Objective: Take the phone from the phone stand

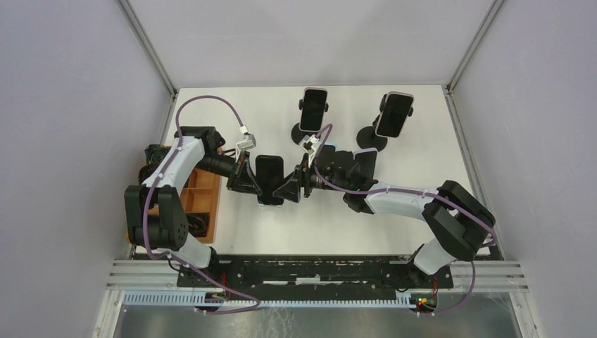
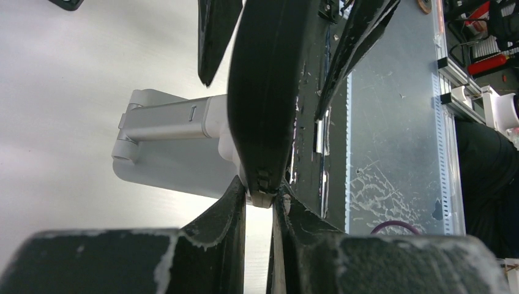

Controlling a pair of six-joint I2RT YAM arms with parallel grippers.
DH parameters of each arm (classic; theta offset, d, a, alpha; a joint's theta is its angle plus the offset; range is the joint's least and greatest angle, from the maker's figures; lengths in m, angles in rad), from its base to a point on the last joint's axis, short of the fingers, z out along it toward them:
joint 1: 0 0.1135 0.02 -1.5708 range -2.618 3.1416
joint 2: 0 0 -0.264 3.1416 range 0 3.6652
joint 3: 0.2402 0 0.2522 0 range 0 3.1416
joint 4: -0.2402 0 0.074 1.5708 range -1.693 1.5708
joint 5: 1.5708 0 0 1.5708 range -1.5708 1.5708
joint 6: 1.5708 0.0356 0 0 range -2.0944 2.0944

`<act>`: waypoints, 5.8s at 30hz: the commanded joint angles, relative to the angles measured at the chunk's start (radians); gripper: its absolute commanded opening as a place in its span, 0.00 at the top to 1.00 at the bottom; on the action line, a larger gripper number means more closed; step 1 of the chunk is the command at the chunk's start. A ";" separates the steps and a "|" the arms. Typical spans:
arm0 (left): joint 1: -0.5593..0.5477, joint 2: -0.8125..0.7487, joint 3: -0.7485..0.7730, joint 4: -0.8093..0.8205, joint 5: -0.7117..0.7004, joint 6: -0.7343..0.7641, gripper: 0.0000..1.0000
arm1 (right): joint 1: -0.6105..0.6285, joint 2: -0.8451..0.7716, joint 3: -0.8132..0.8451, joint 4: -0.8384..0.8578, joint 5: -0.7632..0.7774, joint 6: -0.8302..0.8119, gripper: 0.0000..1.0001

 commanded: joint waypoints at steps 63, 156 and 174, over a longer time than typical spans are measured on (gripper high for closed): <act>-0.005 -0.595 -0.010 0.080 0.057 -0.032 0.10 | 0.115 0.086 0.117 0.884 -0.270 0.548 1.00; -0.098 -0.574 0.044 0.009 0.004 0.276 0.98 | -0.061 -0.212 -0.131 -0.113 -0.014 0.296 1.00; -0.098 -0.590 0.033 0.014 0.007 0.263 0.98 | 0.122 0.258 0.079 0.074 0.114 0.529 1.00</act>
